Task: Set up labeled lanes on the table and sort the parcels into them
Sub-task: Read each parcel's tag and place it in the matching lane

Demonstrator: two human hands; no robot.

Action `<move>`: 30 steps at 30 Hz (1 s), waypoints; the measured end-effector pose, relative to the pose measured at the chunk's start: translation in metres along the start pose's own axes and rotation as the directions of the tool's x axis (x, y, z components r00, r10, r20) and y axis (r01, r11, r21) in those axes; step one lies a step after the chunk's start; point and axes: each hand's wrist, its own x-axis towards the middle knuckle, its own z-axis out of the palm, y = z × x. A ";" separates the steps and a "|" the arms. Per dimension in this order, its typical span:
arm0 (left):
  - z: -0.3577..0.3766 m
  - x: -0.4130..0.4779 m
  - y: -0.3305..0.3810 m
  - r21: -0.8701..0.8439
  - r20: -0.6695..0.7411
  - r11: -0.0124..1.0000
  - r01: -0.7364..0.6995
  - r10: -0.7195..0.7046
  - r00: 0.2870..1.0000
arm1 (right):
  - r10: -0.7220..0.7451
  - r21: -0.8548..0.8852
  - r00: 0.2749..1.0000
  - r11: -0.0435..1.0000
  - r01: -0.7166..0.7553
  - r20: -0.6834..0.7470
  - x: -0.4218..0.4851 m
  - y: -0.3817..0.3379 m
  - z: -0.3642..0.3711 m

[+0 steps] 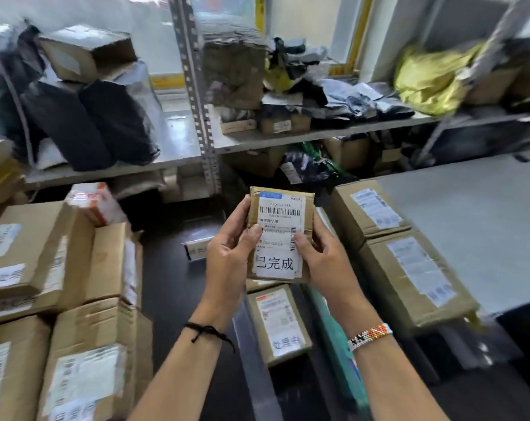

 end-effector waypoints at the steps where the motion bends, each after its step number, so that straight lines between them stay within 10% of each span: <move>1: 0.013 0.001 -0.011 -0.014 0.008 1.000 0.021 -0.021 1.000 | 0.001 -0.042 1.000 0.999 -0.002 -0.028 0.002 0.005 -0.013; 21: 0.136 -0.026 -0.141 0.032 -0.081 0.918 0.395 -0.392 0.916 | 0.255 -0.498 0.965 0.830 -0.251 -0.062 0.039 0.105 -0.130; 30: 0.127 -0.017 -0.151 0.591 0.007 0.780 0.206 -0.260 0.966 | 0.213 -0.681 0.977 0.712 -0.170 -0.021 0.046 0.120 -0.117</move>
